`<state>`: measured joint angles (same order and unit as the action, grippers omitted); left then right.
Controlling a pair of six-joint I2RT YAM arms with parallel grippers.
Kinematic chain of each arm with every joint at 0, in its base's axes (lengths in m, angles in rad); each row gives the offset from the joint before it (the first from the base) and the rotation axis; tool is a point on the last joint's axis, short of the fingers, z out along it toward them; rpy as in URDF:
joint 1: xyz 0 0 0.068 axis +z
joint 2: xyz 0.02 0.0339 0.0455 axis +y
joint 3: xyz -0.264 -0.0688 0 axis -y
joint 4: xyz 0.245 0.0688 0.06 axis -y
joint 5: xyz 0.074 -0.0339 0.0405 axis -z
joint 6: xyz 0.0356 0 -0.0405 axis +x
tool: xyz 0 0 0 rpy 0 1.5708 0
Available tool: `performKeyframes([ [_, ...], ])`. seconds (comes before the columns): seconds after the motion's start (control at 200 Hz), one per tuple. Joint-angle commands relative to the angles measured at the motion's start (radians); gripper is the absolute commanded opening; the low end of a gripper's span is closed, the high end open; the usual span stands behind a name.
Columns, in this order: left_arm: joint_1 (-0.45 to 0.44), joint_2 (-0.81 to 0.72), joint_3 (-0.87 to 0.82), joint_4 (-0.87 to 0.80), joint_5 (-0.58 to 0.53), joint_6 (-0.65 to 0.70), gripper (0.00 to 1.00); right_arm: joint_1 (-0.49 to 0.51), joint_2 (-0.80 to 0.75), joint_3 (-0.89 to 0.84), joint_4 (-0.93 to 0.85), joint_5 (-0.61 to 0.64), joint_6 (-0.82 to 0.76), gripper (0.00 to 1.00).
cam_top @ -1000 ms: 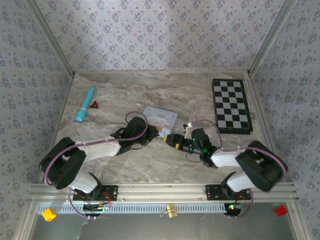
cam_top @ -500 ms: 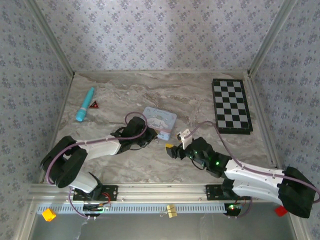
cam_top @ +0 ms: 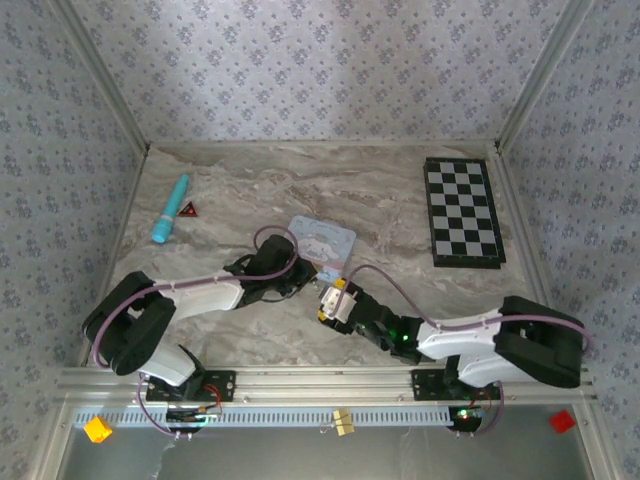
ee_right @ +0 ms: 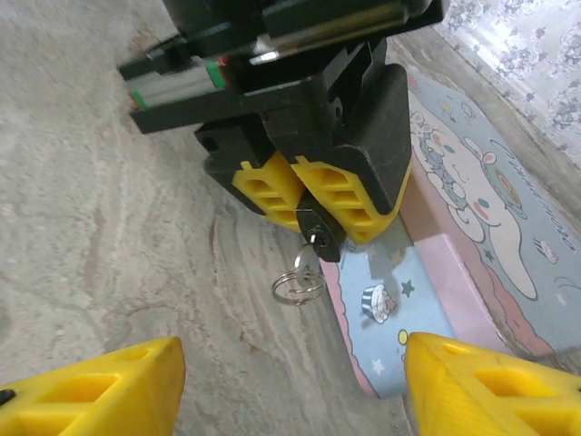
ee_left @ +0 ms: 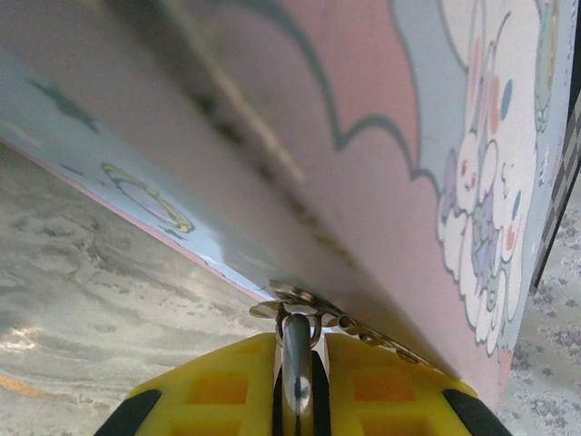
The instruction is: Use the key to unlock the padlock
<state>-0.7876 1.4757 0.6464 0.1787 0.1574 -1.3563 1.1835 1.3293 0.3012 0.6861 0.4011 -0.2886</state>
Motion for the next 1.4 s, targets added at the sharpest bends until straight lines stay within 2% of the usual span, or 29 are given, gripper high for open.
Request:
performKeyframes([
  [0.0, -0.025, 0.003, 0.036, 0.017, 0.016, 0.011, 0.00, 0.005, 0.071, 0.038, 0.142, 0.085, -0.059, 0.62],
  [0.125, -0.038, 0.006, 0.032, 0.027, 0.015, 0.008, 0.00, 0.005, 0.140, 0.046, 0.208, 0.118, -0.056, 0.56],
  [0.445, -0.041, 0.003, 0.027, 0.041, 0.015, 0.010, 0.00, 0.011, 0.225, 0.061, 0.246, 0.142, -0.033, 0.38],
  [0.685, -0.039, -0.003, 0.019, 0.048, 0.012, 0.008, 0.00, 0.013, 0.243, 0.045, 0.264, 0.167, -0.005, 0.35],
  [0.869, -0.040, -0.004, 0.016, 0.050, 0.009, 0.007, 0.00, 0.013, 0.259, 0.043, 0.276, 0.170, 0.009, 0.28],
  [1.219, -0.040, -0.013, 0.009, 0.050, -0.001, 0.002, 0.00, 0.018, 0.288, 0.039, 0.282, 0.183, 0.042, 0.20],
  [1.394, -0.040, -0.013, 0.008, 0.053, -0.001, 0.002, 0.00, 0.016, 0.294, 0.046, 0.267, 0.190, 0.084, 0.19],
])
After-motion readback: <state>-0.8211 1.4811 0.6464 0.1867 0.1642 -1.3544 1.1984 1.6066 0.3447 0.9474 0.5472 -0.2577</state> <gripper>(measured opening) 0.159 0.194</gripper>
